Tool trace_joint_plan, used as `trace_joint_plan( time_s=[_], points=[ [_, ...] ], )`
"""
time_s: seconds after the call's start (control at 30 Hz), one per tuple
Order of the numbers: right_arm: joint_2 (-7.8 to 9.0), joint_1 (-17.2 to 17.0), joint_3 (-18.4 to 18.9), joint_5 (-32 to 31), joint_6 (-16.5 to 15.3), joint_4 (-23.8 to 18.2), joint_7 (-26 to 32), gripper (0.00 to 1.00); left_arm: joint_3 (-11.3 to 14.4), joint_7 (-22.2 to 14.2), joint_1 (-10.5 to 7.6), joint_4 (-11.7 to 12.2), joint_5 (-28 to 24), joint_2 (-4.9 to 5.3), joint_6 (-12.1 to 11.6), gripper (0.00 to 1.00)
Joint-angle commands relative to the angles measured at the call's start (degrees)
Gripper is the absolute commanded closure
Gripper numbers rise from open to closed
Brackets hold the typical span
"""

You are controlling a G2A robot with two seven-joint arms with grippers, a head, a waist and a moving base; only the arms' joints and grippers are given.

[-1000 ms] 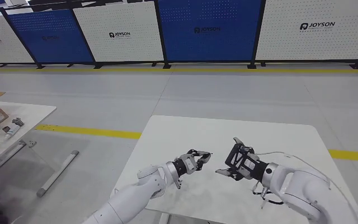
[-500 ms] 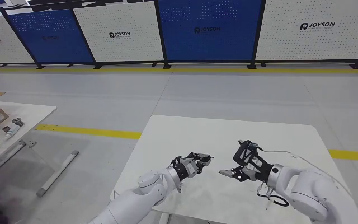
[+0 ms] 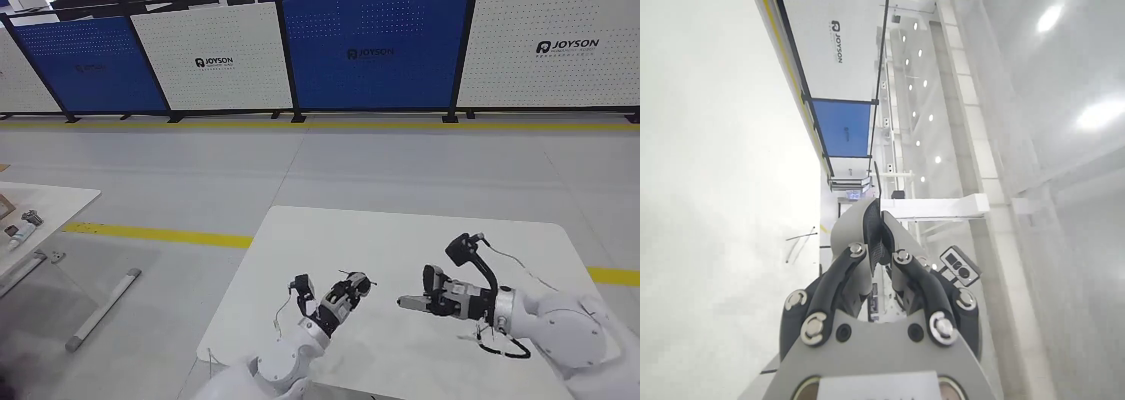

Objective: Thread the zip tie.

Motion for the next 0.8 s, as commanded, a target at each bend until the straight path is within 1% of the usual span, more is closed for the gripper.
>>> trace_joint_plan(
  time_s=[0.0, 0.27, 0.33, 0.4, 0.43, 0.5, 0.53, 0.57, 0.63, 0.67, 0.77],
  points=[
    [0.01, -0.1, 0.0, -1.5, 0.0, -0.1, -2.5, 0.0, 0.0, -0.1, -0.01, 0.0, -0.1, 0.01, 0.1, 1.0],
    [0.01, -0.1, 0.0, -1.5, 0.0, -0.1, -2.5, 0.0, -0.2, 0.2, -0.04, 0.1, 0.3, -0.02, 0.0, 1.0],
    [-0.38, -1.2, -0.2, 5.3, 0.0, 0.1, -2.9, 0.0, -0.3, 3.3, 0.22, 0.0, 3.8, -0.24, -0.2, 1.0],
    [-0.7, -0.6, 0.0, 10.7, 0.0, 1.8, -0.7, 0.0, 0.0, 7.4, 0.74, -0.4, 8.0, -0.58, -0.8, 1.0],
    [-1.0, -0.4, -0.1, 14.0, 0.0, 3.4, 0.6, 0.0, 0.6, 9.6, 1.05, -0.5, 10.9, -0.84, -0.7, 1.0],
    [-1.55, 0.5, -0.7, 17.6, 0.0, 5.8, 2.7, 0.0, 1.2, 13.2, 1.38, -0.8, 15.0, -1.24, -0.3, 1.0],
    [-1.99, 1.1, -1.4, 19.7, 0.0, 7.7, 3.9, 0.0, 1.9, 15.0, 1.49, -1.0, 17.9, -1.54, 0.3, 1.0],
    [-2.36, 1.8, -2.3, 21.0, 0.5, 9.1, 5.5, 0.0, 2.5, 16.2, 1.55, -0.9, 20.3, -1.76, 0.9, 1.0],
    [-3.09, 3.5, -3.8, 23.5, 2.2, 11.1, 8.2, 0.0, 3.8, 18.7, 1.67, -1.1, 23.4, -2.4, 1.9, 1.0],
    [-3.09, 3.5, -3.8, 23.5, 2.2, 11.1, 8.2, 0.0, 4.3, 18.6, 1.7, -1.2, 23.2, -2.68, 2.0, 1.0],
    [-3.09, 3.5, -3.8, 23.5, 2.2, 11.1, 8.2, 0.0, 4.3, 18.6, 1.7, -1.2, 23.2, -2.68, 2.0, 1.0]
  ],
)
